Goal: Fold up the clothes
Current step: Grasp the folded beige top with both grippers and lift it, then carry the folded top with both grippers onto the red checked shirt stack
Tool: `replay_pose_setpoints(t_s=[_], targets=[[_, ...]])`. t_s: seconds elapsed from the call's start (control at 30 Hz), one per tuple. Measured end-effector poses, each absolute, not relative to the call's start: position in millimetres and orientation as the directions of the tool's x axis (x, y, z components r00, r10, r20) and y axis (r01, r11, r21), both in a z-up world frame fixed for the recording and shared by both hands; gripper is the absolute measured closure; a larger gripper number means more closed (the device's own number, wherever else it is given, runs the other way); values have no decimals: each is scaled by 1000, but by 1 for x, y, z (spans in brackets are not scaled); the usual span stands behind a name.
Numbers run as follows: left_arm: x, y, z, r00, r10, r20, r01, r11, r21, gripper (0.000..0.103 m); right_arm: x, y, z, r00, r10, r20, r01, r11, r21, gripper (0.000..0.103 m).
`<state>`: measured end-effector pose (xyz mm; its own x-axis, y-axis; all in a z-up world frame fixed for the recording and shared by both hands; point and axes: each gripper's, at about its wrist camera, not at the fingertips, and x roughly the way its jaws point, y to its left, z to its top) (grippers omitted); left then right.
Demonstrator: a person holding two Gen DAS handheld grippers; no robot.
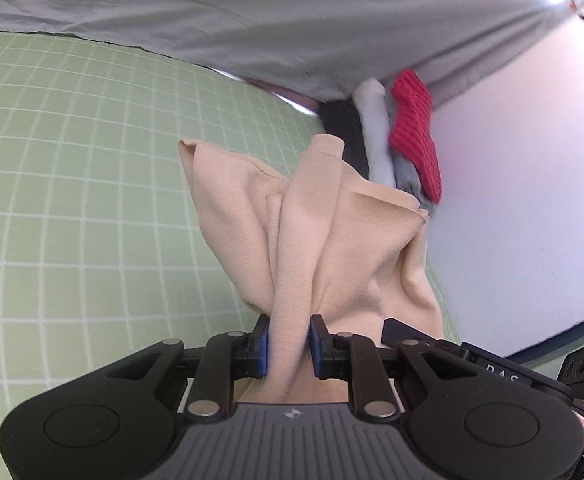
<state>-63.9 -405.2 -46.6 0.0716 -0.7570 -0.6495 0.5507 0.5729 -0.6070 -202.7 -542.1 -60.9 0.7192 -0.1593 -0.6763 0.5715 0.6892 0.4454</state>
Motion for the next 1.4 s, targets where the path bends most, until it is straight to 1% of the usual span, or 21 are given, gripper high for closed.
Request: replay_pose_setpoints(t_s=[0.07,0.23,0.37,0.43,0.5,0.67,0.77,0.83,1.0,1.03,1.07,1.1,1.13,1.17,1.2,1.23,1.27,1.3,1.33,1.37,1.4], targets=[[-81,-417,-45,99,-747,-657,544,594,-593,82,-217,-557,-68,723,-146,-676,565,687,456,81],[-118,-462,-42,198,-725,-659,488,656,-575,82,-241,-622,-68,761,-94,-642,484,742,465,81],[-151,-520,-37,242,-747,-619,497,643,-582,82,-261,-675,-68,789,-50,-613,412,782,467,81],[-162,-559,-39,223,-757,-614,493,631,-599,82,-274,-707,-65,791,-69,-608,405,804,436,81],[-171,-602,-37,191,-765,-615,504,614,-608,82,-287,-736,-56,788,-118,-604,430,808,403,81],[-178,-692,-13,135,-808,-574,615,522,-591,82,-316,-804,-34,781,-247,-573,498,800,335,81],[-168,-742,6,125,-830,-544,679,472,-563,82,-322,-842,-19,786,-326,-526,534,787,310,81],[-153,-769,25,143,-849,-508,708,446,-547,82,-314,-865,-7,793,-370,-484,545,786,292,81],[-91,-824,73,212,-896,-389,763,401,-507,82,-262,-918,32,852,-413,-321,502,819,277,81],[-77,-834,80,230,-902,-366,772,398,-495,81,-247,-929,37,861,-418,-289,493,826,274,81],[-60,-846,83,259,-899,-353,777,411,-476,76,-230,-940,41,869,-422,-259,485,831,272,80],[-44,-857,84,293,-893,-343,780,431,-455,76,-214,-952,45,876,-425,-228,477,837,269,77],[-26,-871,80,331,-877,-347,778,462,-425,73,-195,-964,45,876,-432,-214,478,836,268,76],[-8,-886,69,369,-847,-383,763,511,-395,72,-174,-978,38,870,-441,-221,489,832,264,73],[8,-900,56,405,-807,-430,739,566,-365,72,-150,-991,24,853,-453,-258,513,819,257,66],[24,-912,39,421,-769,-480,714,608,-348,72,-125,-1004,8,832,-465,-301,539,804,249,64],[40,-923,21,425,-733,-531,688,643,-336,68,-100,-1017,-9,810,-476,-344,565,789,240,64],[54,-928,3,412,-729,-547,673,648,-357,64,-79,-1028,-28,783,-477,-399,589,775,231,64],[62,-929,-10,402,-746,-531,665,636,-391,57,-63,-1035,-47,756,-478,-447,609,764,213,64],[65,-928,-16,406,-754,-517,664,632,-400,52,-47,-1041,-66,728,-479,-491,627,755,192,64],[66,-927,-20,413,-754,-511,666,632,-396,50,-40,-1042,-78,720,-484,-498,634,751,187,64]])
